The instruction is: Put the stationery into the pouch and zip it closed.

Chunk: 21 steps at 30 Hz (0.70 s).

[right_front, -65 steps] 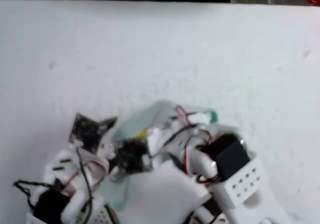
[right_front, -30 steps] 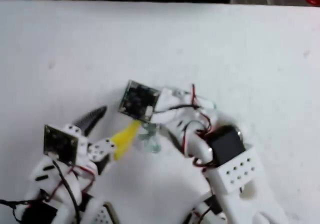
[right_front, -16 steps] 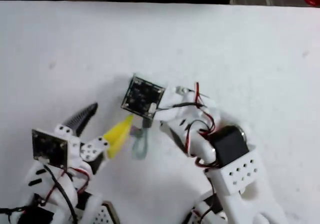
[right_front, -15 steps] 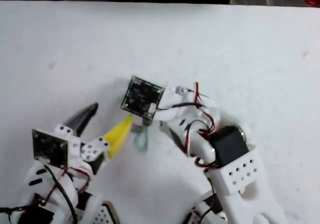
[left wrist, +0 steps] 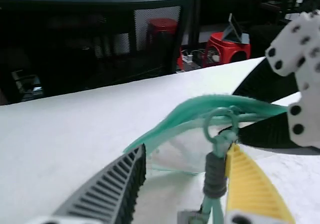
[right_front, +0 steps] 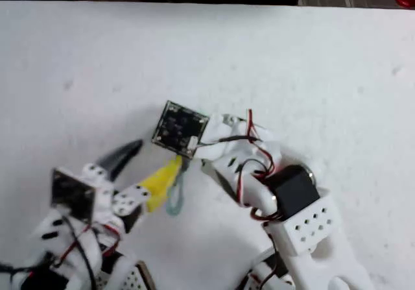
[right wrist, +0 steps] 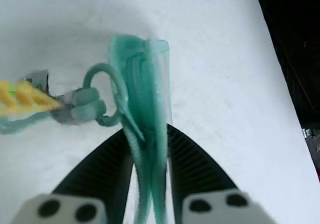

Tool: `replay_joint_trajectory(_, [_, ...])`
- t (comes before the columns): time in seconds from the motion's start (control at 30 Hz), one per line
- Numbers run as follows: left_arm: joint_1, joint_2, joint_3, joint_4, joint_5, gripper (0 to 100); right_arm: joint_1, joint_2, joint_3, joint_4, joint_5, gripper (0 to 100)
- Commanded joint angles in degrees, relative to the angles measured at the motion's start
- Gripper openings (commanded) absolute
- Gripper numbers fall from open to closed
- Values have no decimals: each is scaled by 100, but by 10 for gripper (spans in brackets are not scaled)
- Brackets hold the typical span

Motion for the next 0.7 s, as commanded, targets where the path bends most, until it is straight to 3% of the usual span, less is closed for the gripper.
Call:
replay_joint_trajectory(0.0, [-321, 48, -598, 651, 44, 269, 171, -101, -325, -136, -62, 15])
replay_joint_trajectory(0.17, [629, 57, 185, 44, 44, 304, -259, -101, -343, -136, -105, 15])
replay_joint_trajectory(0.4, [769, 75, 668, -686, 70, 290, -374, -66, -316, -136, -105, 15])
replay_joint_trajectory(0.53, [778, 75, 1134, -1213, 70, 225, -382, -101, -316, -136, -202, 15])
replay_joint_trajectory(0.67, [998, 57, 1292, -1433, 53, 89, -356, -101, -316, -136, -290, 15])
